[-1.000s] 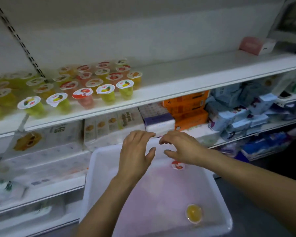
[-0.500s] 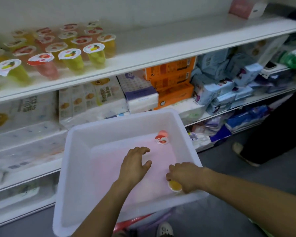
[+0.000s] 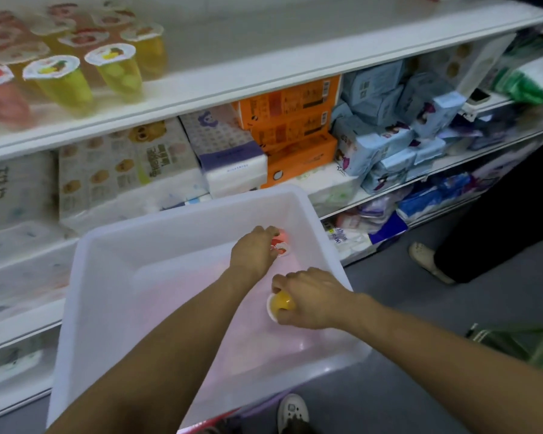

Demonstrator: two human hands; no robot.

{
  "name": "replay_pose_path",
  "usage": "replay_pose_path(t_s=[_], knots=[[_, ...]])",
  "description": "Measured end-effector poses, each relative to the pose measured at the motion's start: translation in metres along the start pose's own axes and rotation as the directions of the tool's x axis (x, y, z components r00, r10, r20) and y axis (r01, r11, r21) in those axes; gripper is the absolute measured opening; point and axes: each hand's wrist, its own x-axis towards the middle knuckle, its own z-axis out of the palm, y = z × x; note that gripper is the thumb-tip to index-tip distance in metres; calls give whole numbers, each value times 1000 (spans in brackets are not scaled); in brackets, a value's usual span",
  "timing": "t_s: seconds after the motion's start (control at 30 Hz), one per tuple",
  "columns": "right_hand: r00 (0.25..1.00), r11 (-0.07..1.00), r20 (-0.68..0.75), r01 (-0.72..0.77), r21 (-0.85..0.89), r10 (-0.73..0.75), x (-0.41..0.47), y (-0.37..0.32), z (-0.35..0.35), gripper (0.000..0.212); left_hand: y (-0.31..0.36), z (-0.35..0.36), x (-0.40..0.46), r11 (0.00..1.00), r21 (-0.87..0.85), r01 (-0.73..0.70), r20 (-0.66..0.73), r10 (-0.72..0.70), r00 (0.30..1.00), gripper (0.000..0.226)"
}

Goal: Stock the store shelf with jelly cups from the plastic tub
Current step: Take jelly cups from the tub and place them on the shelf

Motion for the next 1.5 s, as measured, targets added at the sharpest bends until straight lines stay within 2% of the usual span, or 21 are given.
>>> replay_pose_path(t_s=[0.07,0.13,0.17,0.23,0.27,0.33,0.43,0.5,0.57,0.63,0.8,0.9,1.03,1.27,1.33,1.37,1.4,1.47,1.5], knots=[[998,991,26,-60,119,57,-1,5,-9,39,0,1,9,988,151,-25,-5,26,1000,26],[988,942,68,-153,299,139,-1,11,-19,36,-2,1,14,977,207,-53,19,51,999,16],[983,876,62,-181,446,171,-1,13,-25,36,-3,0,14,980,190,-52,41,45,998,14],[970,655,12,-174,736,244,1,15,-38,29,-6,-2,11,991,136,3,67,-12,998,15],[958,545,-5,-159,823,288,5,17,-46,22,-9,-3,9,994,105,42,58,-49,997,17],[933,410,-6,-151,899,359,12,18,-65,20,-17,-5,2,993,2,121,32,-121,992,19],[922,265,7,-119,957,387,21,17,-94,41,-30,-14,-15,943,-205,262,77,-251,965,17],[930,207,-35,-45,977,365,26,11,-115,52,-36,-24,-29,894,-301,331,125,-307,943,13],[932,223,-126,51,974,340,33,3,-142,50,-39,-38,-42,829,-413,378,146,-349,926,14],[907,309,-258,154,938,332,43,-9,-173,40,-41,-58,-53,776,-511,371,120,-363,924,15],[745,472,-535,334,816,399,91,-33,-237,32,-40,-130,-77,583,-765,275,-8,-435,901,24],[681,574,-602,315,756,418,133,-32,-261,35,-39,-172,-86,425,-887,181,-42,-464,885,27],[694,684,-592,195,702,410,176,-28,-272,34,-41,-206,-87,250,-963,101,-28,-466,885,28],[717,748,-624,220,626,311,204,-29,-267,28,-40,-238,-80,164,-985,50,-36,-484,874,33],[738,806,-614,168,568,280,198,-28,-266,39,-39,-242,-79,158,-986,54,-30,-482,876,35],[723,827,-633,158,540,275,190,-29,-263,47,-39,-244,-79,155,-986,58,-24,-481,876,36],[688,831,-675,191,522,266,179,-33,-261,50,-39,-245,-79,149,-987,61,-19,-481,876,36],[631,778,-745,348,523,218,150,-46,-255,43,-36,-249,-77,122,-991,49,-17,-488,873,35],[660,720,-733,428,546,164,135,-54,-252,39,-34,-252,-75,107,-994,31,-25,-488,872,35]])
